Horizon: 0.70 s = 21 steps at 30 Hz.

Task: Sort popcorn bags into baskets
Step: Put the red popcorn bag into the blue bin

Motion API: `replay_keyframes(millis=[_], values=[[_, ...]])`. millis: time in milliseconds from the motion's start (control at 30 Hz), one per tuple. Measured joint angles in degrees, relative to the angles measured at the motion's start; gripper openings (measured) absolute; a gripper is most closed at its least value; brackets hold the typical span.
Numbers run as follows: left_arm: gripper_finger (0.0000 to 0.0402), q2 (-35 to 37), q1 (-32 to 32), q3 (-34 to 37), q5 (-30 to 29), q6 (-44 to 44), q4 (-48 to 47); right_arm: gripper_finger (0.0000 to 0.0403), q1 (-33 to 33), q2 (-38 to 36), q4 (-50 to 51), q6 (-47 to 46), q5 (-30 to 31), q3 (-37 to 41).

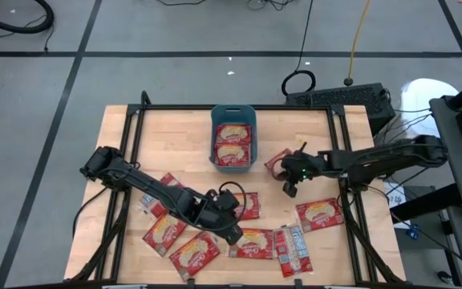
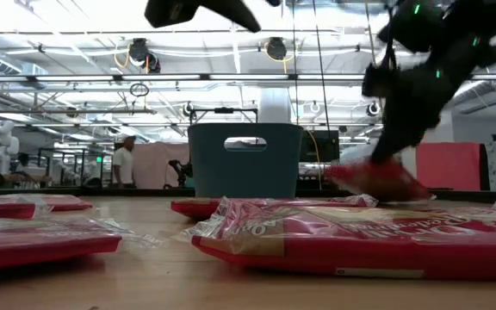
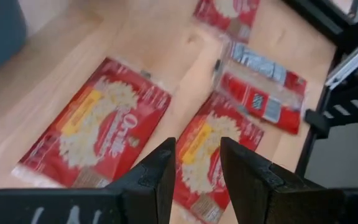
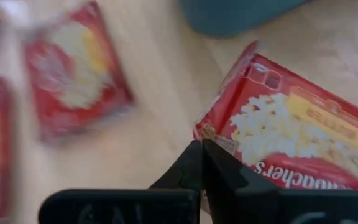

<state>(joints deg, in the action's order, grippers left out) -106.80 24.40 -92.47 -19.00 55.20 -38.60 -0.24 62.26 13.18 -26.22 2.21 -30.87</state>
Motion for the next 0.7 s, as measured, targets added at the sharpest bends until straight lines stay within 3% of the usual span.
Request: replay_keyframes(millis=[233,567,700], values=[[0.0129,0.00,-3.60,0.00,0.28,-3.60,2.26,0.0000,5.38,-5.90,11.67,-9.16,0.61,-8.44],[0.0130,5.60,-9.36,0.00,2.71,-12.53,3.71,0.0000,10.93,-7.06,11.47,-15.43,0.60,-16.14],[0.0150,9.45,-11.46,0.00,3.01,-18.33,5.96,0.0000,12.36,-7.04,10.77,-18.20,0.62,-17.87]])
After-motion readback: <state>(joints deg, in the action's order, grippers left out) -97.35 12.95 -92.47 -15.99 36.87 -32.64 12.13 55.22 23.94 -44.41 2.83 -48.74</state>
